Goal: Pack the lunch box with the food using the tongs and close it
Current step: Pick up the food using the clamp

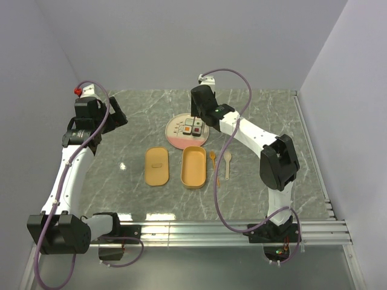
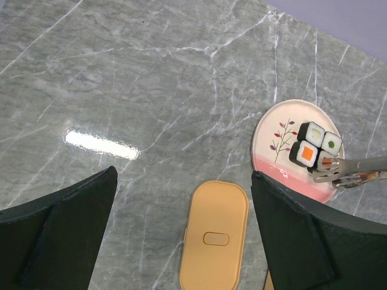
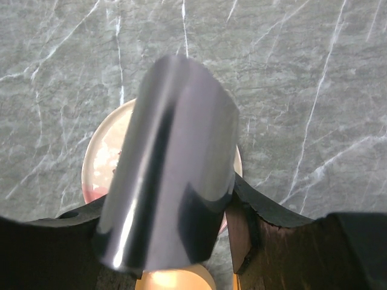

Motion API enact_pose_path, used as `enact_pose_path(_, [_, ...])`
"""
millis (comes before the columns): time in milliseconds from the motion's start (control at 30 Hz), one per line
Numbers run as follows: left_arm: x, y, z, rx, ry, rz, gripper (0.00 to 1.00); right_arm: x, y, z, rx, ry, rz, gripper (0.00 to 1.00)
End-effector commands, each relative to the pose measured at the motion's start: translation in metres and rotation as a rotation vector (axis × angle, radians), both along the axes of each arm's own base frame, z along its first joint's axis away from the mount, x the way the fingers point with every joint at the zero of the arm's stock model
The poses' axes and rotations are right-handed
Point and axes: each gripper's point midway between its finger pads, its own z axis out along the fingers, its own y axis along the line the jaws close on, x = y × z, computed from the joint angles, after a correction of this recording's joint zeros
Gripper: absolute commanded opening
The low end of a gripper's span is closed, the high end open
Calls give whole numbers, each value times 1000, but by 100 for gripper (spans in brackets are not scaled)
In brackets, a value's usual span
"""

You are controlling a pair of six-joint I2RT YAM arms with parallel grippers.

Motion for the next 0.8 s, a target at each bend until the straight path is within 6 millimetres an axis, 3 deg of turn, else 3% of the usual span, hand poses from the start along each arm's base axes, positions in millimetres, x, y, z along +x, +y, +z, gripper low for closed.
enact_pose_path(0, [4, -2, 13, 10, -41, -16, 99, 2, 2, 26, 38, -59, -12, 54])
enact_pose_path(533, [5, 0, 9, 18, -24, -12, 99, 22, 18, 17, 32, -78, -7, 54])
enact_pose_path(767, [7, 0, 9, 18, -22, -13, 99, 25, 15, 15, 11, -84, -22, 51])
